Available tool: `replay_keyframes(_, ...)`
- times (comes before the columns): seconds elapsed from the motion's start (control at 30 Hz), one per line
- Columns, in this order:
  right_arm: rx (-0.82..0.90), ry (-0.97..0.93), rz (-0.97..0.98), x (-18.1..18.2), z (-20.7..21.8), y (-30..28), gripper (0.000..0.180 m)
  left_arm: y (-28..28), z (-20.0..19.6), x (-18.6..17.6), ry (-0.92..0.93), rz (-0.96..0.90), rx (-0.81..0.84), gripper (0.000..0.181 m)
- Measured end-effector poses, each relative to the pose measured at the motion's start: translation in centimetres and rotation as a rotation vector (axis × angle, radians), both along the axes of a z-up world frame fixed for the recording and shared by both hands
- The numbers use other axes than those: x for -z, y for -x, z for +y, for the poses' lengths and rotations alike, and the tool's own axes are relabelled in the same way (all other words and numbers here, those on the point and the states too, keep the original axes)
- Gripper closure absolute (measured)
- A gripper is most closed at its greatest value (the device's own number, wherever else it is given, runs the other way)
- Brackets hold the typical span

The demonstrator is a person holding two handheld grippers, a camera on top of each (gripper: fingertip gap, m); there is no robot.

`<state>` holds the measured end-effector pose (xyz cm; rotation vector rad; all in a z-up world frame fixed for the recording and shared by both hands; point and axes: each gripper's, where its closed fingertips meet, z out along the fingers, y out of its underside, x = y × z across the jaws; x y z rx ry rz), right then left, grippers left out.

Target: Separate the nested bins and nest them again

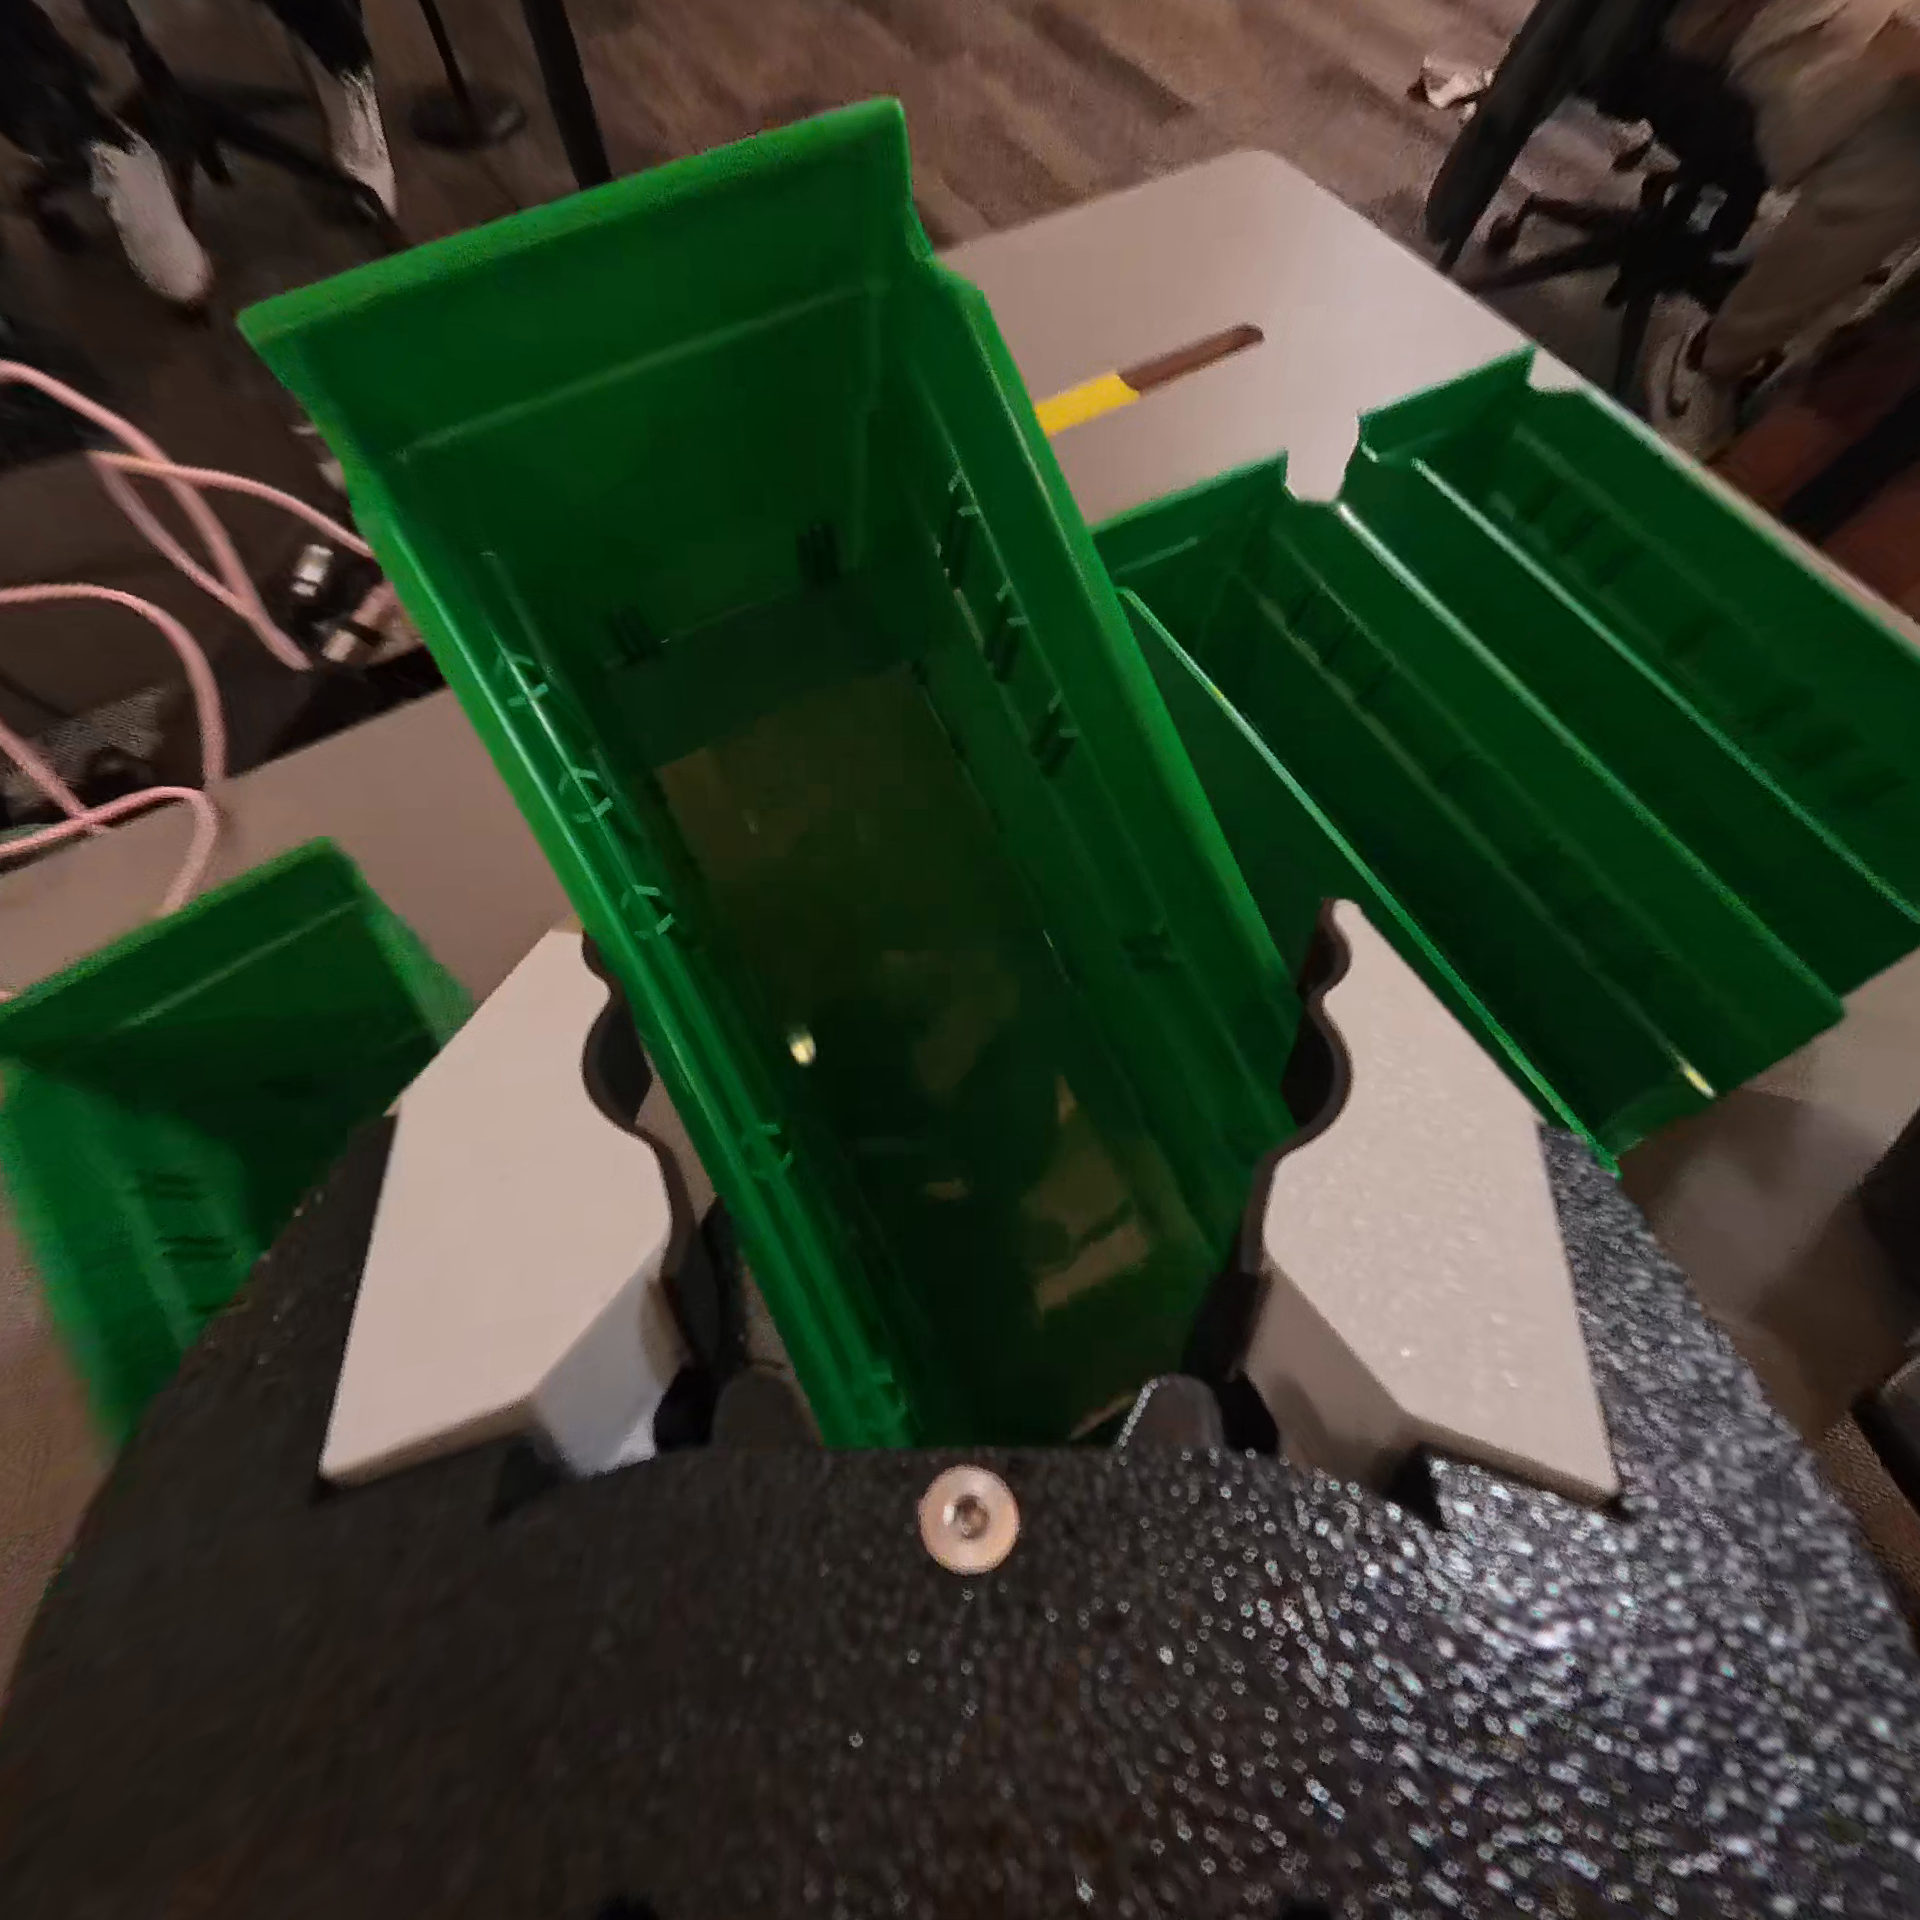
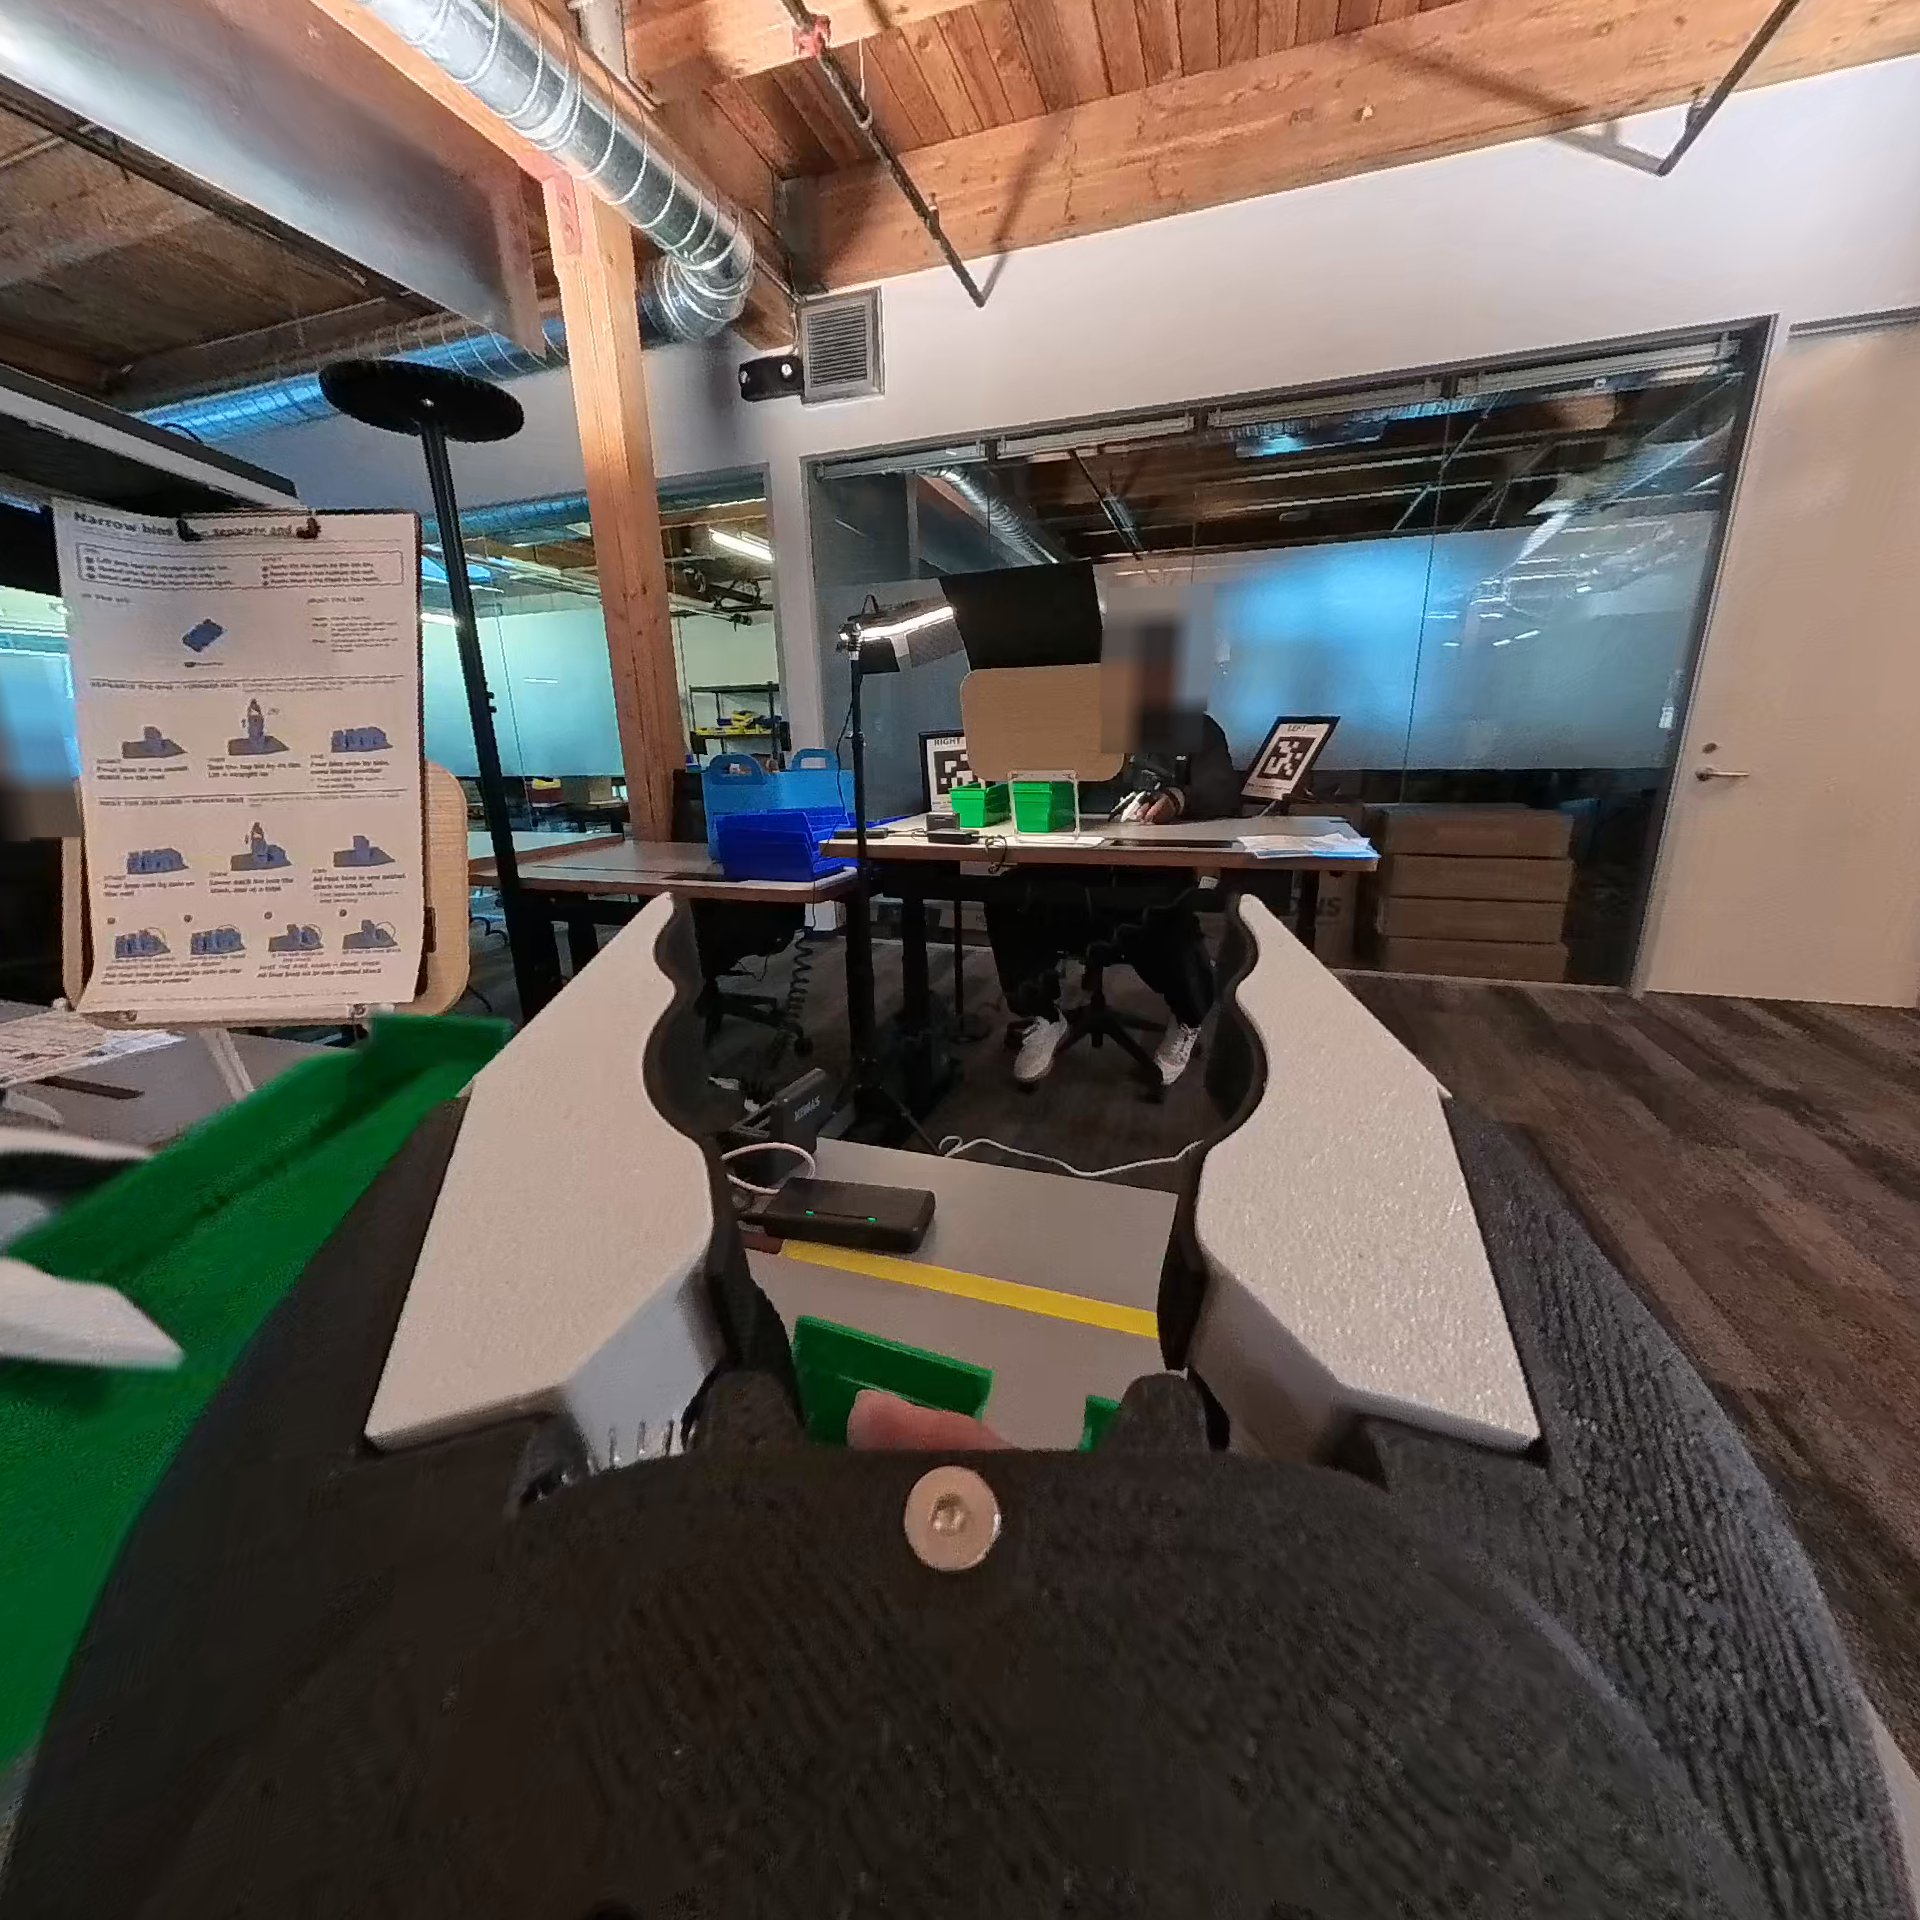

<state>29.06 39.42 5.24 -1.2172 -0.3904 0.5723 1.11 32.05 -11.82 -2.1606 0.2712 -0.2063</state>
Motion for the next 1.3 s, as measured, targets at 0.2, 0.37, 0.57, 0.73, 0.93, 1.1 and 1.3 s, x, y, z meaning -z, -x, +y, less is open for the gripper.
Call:
replay_keyframes(0.2, -0.009, 0.007, -0.009, 0.2, 0.1, 0.5, 0.081, 8.1, -3.2, -4.9, 0.022, 0.055, -0.088, 0.053)
replay_keyframes(0.37, -0.021, 0.017, 0.009, 0.1, 0.1, 0.7, 0.081, 13.7, -4.9, -5.1, 0.068, 0.053, -0.186, 0.054)
replay_keyframes(0.57, -0.024, 0.027, 0.013, 0.3, 0.3, 0.6, 0.081, 14.6, -5.6, -1.5, 0.199, -0.036, -0.144, 0.054)
replay_keyframes(0.73, -0.026, 0.035, 0.025, 0.3, 0.4, 0.3, 0.081, 15.1, -4.4, 0.8, 0.244, -0.043, -0.142, 0.053)
replay_keyframes(0.93, -0.030, 0.039, 0.043, 0.3, 0.5, -0.2, 0.081, 15.8, -3.4, 3.2, 0.300, -0.042, -0.152, 0.053)
replay_keyframes(1.1, -0.038, 0.041, 0.069, 0.1, 0.5, -0.6, 0.081, 15.9, -3.0, 4.3, 0.317, -0.048, -0.149, 0.052)
replay_keyframes(1.3, -0.036, 0.059, 0.065, 0.5, 0.9, -0.6, 0.081, 15.8, -2.4, 4.8, 0.318, -0.016, -0.144, 0.050)
